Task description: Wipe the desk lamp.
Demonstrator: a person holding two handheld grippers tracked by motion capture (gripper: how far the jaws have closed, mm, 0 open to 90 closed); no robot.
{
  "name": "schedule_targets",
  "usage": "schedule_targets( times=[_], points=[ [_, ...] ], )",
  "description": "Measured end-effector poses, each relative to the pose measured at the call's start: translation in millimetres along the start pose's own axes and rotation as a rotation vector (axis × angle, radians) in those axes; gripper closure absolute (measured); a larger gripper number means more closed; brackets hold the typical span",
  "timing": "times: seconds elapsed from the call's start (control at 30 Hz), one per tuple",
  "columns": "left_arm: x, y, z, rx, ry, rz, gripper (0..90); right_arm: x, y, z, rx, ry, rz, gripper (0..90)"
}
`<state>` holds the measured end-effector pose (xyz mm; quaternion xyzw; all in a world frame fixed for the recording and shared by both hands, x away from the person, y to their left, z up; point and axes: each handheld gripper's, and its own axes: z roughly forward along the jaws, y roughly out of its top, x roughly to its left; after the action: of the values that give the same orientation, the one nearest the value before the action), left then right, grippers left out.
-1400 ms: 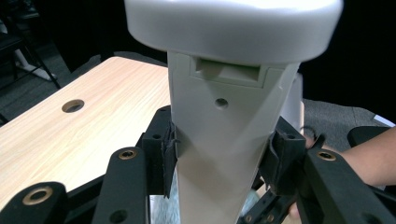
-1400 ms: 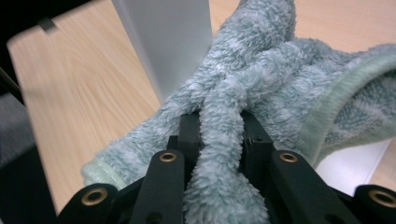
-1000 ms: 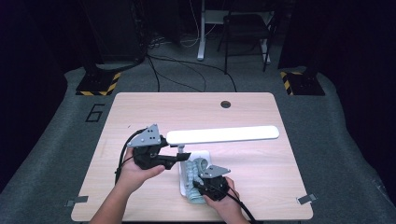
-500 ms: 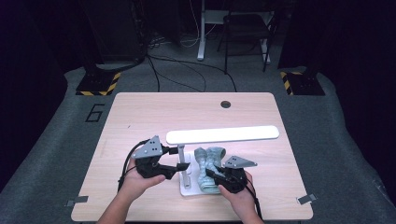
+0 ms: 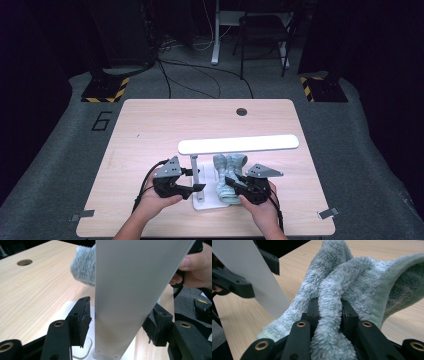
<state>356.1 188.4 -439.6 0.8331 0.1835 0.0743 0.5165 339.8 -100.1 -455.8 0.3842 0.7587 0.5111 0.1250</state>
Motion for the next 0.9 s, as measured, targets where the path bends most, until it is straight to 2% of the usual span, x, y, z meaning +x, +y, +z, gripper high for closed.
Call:
schedule_targets(
  times=[0.23, 0.33, 0.5, 0.63, 0.83, 0.9],
  points=[
    [2.3, -14.6, 7.4, 0.017, -0.007, 0.001, 47.6, 3.1, 4.6, -0.8, -0.008, 0.004, -0.007, 73.3],
    [2.3, -19.0, 8.3, 0.004, -0.004, 0.016, 48.5, 4.6, 7.9, -2.1, -0.012, 0.008, -0.015, 73.2],
    [2.1, -24.5, 10.0, -0.008, -0.009, -0.001, 49.1, 5.5, 14.0, -5.6, -0.017, 0.01, -0.02, 73.2],
    [0.8, -29.9, 14.5, 0.005, 0.006, 0.011, 49.7, 9.0, 19.1, -9.0, -0.023, 0.026, -0.016, 73.1],
    [1.5, -33.6, 15.2, -0.016, 0.004, 0.009, 50.8, 17.8, 24.7, -6.8, -0.036, 0.046, -0.031, 72.8],
    [1.1, -35.2, 15.9, -0.028, 0.001, -0.003, 50.7, 21.3, 26.2, -4.8, -0.035, 0.053, -0.029, 72.7]
  ],
)
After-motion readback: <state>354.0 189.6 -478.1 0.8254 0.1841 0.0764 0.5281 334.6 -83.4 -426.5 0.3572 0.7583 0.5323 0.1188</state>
